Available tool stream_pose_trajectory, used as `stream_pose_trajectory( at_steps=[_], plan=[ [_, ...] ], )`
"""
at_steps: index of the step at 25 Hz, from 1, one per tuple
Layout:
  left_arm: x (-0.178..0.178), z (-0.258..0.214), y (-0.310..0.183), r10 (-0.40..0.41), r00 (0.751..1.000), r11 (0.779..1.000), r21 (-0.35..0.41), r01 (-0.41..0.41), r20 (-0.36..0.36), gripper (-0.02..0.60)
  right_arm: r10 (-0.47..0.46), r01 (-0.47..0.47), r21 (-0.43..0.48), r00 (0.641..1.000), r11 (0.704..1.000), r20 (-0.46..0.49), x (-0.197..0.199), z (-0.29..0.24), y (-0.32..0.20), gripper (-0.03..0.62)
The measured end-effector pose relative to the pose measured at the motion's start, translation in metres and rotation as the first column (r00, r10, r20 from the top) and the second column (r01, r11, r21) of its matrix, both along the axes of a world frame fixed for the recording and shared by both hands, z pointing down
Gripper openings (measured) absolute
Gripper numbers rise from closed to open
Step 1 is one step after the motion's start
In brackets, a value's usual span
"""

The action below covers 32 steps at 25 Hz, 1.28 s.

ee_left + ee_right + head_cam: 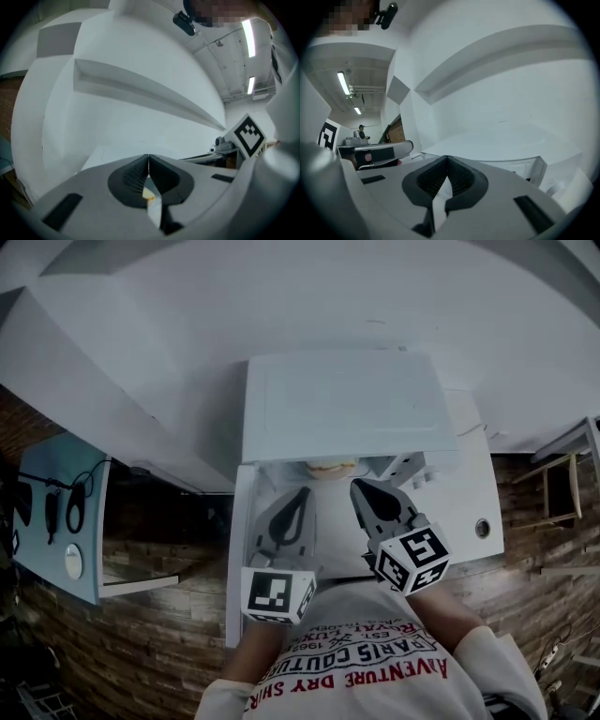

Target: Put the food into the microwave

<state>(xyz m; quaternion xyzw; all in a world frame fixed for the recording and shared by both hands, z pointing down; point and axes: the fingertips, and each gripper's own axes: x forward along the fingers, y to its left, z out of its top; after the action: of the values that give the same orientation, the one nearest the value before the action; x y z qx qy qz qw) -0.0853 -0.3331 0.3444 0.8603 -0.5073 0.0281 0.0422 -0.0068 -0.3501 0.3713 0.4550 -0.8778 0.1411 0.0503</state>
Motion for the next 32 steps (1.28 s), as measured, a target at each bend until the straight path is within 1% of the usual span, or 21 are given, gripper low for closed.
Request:
stream_pose_trajectory(
  at_steps=[2, 4, 7, 10, 13, 24, 28, 32],
  plan=[
    [-0.001, -0.009, 0.003, -0.004, 1.000, 0.999, 0.031, 0.003, 0.005, 0.008, 0.017, -0.017, 0.047, 1.000, 0.999, -0.002, -0.001, -0.010, 0.005, 0.012],
    [-0.002, -0.013, 0.005, 0.000, 1.000, 0.999, 0.051, -0.001, 0.012, 0.008, 0.029, -0.029, 0.075, 1.000, 0.997, 0.003, 0.000, -0.016, 0.009, 0.012],
    [-0.003, -0.011, 0.006, -0.001, 1.000, 0.999, 0.052, 0.000, 0.027, 0.008, 0.042, -0.043, 0.089, 0.999, 0.995, 0.008, 0.001, -0.018, 0.013, 0.012],
    [-0.006, -0.005, 0.006, -0.005, 0.999, 0.999, 0.042, 0.004, 0.032, 0.008, 0.030, -0.029, 0.101, 1.000, 0.994, -0.002, -0.002, -0.018, 0.015, 0.012],
    [-0.007, -0.002, 0.005, -0.004, 0.999, 0.999, 0.034, 0.003, 0.032, 0.008, 0.023, -0.023, 0.100, 1.000, 0.995, -0.003, -0.004, -0.018, 0.014, 0.012],
    [-0.012, 0.010, 0.000, -0.011, 1.000, 1.000, 0.001, 0.011, 0.025, 0.008, 0.052, -0.050, 0.073, 0.999, 0.996, -0.018, -0.002, -0.012, 0.007, 0.012],
    [-0.010, 0.012, -0.001, -0.007, 1.000, 1.000, -0.001, 0.007, 0.029, 0.008, 0.058, -0.058, 0.051, 0.998, 0.997, 0.009, 0.000, -0.011, 0.005, 0.012],
    [-0.012, 0.013, -0.002, -0.009, 1.000, 1.000, -0.004, 0.009, 0.028, 0.008, 0.059, -0.060, 0.052, 0.998, 0.997, 0.008, -0.002, -0.011, 0.005, 0.012]
  ],
)
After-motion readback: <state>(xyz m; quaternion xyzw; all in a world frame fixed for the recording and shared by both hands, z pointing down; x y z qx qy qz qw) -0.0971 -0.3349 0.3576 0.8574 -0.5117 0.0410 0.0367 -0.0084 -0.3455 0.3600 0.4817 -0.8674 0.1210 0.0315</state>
